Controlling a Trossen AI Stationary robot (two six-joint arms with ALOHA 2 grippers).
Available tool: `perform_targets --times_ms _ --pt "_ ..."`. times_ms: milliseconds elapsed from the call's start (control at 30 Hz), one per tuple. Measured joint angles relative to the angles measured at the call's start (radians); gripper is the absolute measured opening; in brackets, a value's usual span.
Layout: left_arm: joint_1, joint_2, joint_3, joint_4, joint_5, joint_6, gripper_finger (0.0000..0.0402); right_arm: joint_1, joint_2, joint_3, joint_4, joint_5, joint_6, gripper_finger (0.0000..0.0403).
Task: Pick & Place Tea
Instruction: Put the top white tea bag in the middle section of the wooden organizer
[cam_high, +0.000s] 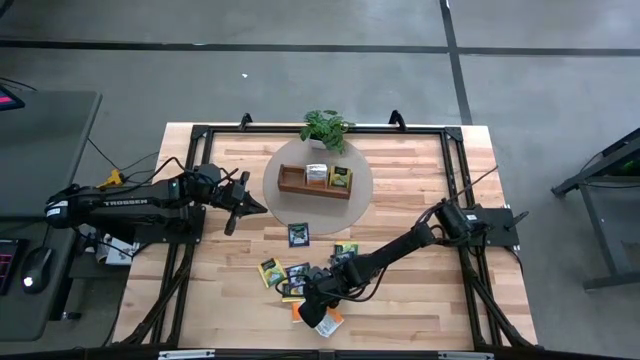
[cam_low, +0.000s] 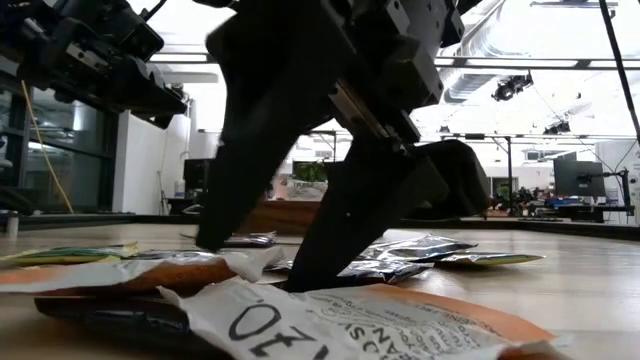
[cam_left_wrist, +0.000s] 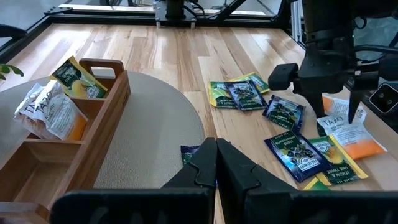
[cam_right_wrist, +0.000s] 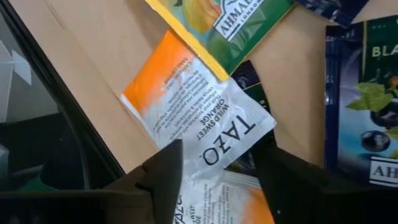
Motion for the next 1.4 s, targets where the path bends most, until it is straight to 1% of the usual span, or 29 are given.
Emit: perform_targets --times_ms 233,567,600,1000,1233,1400 --pt "0.000 0.000 0.000 0.000 0.000 0.000 0.0000 0.000 0.001 0.000 -0.009 0.004 0.000 0.0103" --pt "0.000 0.000 0.000 0.000 0.000 0.000 0.0000 0.000 0.001 0.000 -0.014 0.011 -0.025 0.0010" --pt "0.000 0.000 0.000 0.000 0.000 0.000 0.0000 0.000 0.001 0.000 -0.014 0.011 -0.027 0.0006" --pt "0.000 0.000 0.000 0.000 0.000 0.000 0.0000 0.001 -0.009 0.001 -0.005 -0.010 -0.072 0.0002" --pt "0.000 0.000 0.000 0.000 0.000 0.000 0.0000 0.000 -0.050 0.003 0.001 0.019 -0.114 0.0001" --pt "0.000 0.000 0.000 0.000 0.000 0.000 0.0000 -0.009 -0.072 0.003 -0.011 0.022 -0.168 0.0001"
